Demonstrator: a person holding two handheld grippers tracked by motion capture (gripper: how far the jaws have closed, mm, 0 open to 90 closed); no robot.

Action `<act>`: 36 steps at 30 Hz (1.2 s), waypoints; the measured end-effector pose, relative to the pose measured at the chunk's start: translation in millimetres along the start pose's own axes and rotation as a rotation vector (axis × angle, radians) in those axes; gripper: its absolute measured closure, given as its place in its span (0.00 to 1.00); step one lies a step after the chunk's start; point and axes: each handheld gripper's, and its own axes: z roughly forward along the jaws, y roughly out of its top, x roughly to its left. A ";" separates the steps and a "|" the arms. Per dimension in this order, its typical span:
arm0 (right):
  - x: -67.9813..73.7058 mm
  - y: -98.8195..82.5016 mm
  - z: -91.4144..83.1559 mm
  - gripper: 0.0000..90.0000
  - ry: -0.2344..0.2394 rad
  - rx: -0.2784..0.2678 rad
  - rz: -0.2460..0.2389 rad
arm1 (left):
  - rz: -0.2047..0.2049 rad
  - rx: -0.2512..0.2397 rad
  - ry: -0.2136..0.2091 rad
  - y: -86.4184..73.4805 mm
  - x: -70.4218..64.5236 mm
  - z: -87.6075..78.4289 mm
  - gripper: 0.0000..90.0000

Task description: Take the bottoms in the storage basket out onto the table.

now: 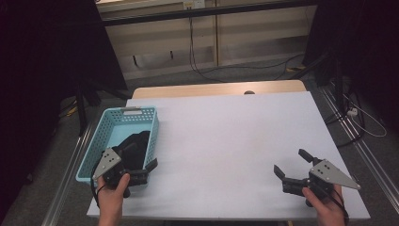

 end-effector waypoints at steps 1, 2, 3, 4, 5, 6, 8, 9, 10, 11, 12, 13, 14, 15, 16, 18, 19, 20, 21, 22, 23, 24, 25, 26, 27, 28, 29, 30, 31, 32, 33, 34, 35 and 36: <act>0.0 0.0 0.1 0.02 0.001 -0.001 0.000 | -0.001 -0.008 0.000 2.4 0.6 -0.2 0.02; 0.1 0.1 0.2 0.02 0.001 -0.001 0.001 | -0.001 -0.013 -0.002 5.3 1.7 -0.9 0.02; 0.0 0.0 0.5 0.02 0.003 0.000 -0.001 | 0.005 -0.025 -0.006 11.6 4.0 -1.5 0.02; 0.0 0.0 0.5 0.02 0.003 0.000 -0.001 | 0.005 -0.025 -0.006 11.6 4.0 -1.5 0.02; 0.2 0.1 0.7 0.02 0.002 0.002 -0.004 | 0.000 -0.040 -0.009 18.0 6.8 -2.4 0.02; 0.2 0.1 0.7 0.02 0.002 0.002 -0.004 | 0.000 -0.040 -0.009 18.0 6.8 -2.4 0.02; 0.4 0.2 0.6 0.02 0.002 0.001 -0.006 | 0.009 -0.047 -0.008 27.9 11.2 -3.2 0.02; 0.3 0.2 0.5 0.02 0.003 0.001 -0.009 | 0.009 -0.047 -0.008 27.9 11.2 -3.2 0.02; 0.4 0.3 0.6 0.02 0.004 -0.001 -0.007 | 0.013 -0.048 -0.008 31.2 12.8 -3.1 0.02; 0.4 0.4 0.7 0.02 0.005 -0.001 -0.007 | 0.024 -0.047 -0.006 36.8 15.9 -2.8 0.02; 0.4 0.4 0.7 0.02 0.005 -0.001 -0.007 | 0.024 -0.047 -0.006 36.8 15.9 -2.8 0.02; 0.6 0.5 0.9 0.02 0.007 -0.001 -0.008 | 0.025 -0.048 -0.003 39.0 17.4 -2.4 0.02; 0.6 0.5 0.9 0.02 0.007 -0.001 -0.008 | 0.024 -0.049 -0.004 40.6 19.1 -1.8 0.02; 0.8 0.4 1.1 0.02 0.008 0.000 -0.011 | 0.024 -0.052 -0.004 42.8 22.7 -0.5 0.02; 0.9 0.5 1.0 0.02 0.009 0.000 -0.010 | 0.022 -0.050 -0.004 43.3 25.0 0.2 0.02; 0.8 0.5 1.0 0.02 0.011 -0.001 -0.012 | 0.020 -0.049 -0.003 43.7 26.9 1.0 0.02; 0.8 0.6 0.9 0.02 0.009 -0.003 -0.010 | 0.021 -0.047 -0.001 43.8 28.9 1.9 0.02; 0.5 0.7 0.7 0.02 0.009 -0.004 -0.009 | 0.034 -0.036 0.004 43.1 33.9 3.4 0.02; 0.4 0.7 0.6 0.02 0.008 -0.003 -0.009 | 0.031 -0.029 0.003 42.0 36.8 4.4 0.01; 0.4 0.7 0.6 0.02 0.008 -0.003 -0.009 | 0.031 -0.029 0.003 42.0 36.8 4.4 0.01; 0.2 0.7 0.6 0.02 0.008 -0.003 -0.011 | 0.024 -0.026 0.003 40.7 39.8 5.2 0.01; 0.0 0.7 0.5 0.02 0.008 -0.003 -0.011 | 0.025 -0.011 0.007 37.7 46.4 6.9 0.01; -0.1 0.7 0.6 0.02 0.008 -0.003 -0.012 | 0.023 -0.006 0.012 36.1 49.4 7.5 0.02; -0.1 0.6 0.7 0.02 0.009 -0.002 -0.012 | 0.023 -0.004 0.012 34.6 52.5 8.3 0.02; -0.1 0.7 0.8 0.02 0.009 -0.002 -0.013 | 0.024 0.005 0.010 33.3 55.3 8.8 0.01; -0.2 0.7 0.8 0.02 0.009 -0.002 -0.014 | 0.024 0.005 0.010 33.3 55.3 8.8 0.02; -0.1 0.8 0.8 0.02 0.008 -0.003 -0.013 | 0.026 0.008 0.015 31.5 60.9 9.3 0.02; -0.3 0.8 0.8 0.02 0.008 -0.003 -0.014 | 0.028 0.007 0.010 31.2 62.9 9.4 0.01; -0.3 0.8 0.8 0.02 0.008 -0.003 -0.014 | 0.028 0.007 0.010 31.2 62.9 9.4 0.01; -0.8 0.4 1.1 0.02 0.007 -0.004 -0.010 | 0.030 0.021 0.004 30.7 67.7 10.0 0.02; -1.2 0.1 1.4 0.02 0.007 -0.001 -0.012 | 0.033 0.025 0.001 30.6 69.6 10.4 0.01; -1.2 0.1 1.4 0.02 0.007 -0.001 -0.012 | 0.033 0.025 0.001 30.6 69.6 10.4 0.02; -1.6 -0.2 2.5 0.02 0.006 0.007 -0.012 | 0.030 0.033 0.003 30.2 73.7 10.3 0.02; -1.4 0.1 2.6 0.02 0.005 0.004 -0.012 | 0.026 0.038 0.010 29.9 75.0 10.3 0.02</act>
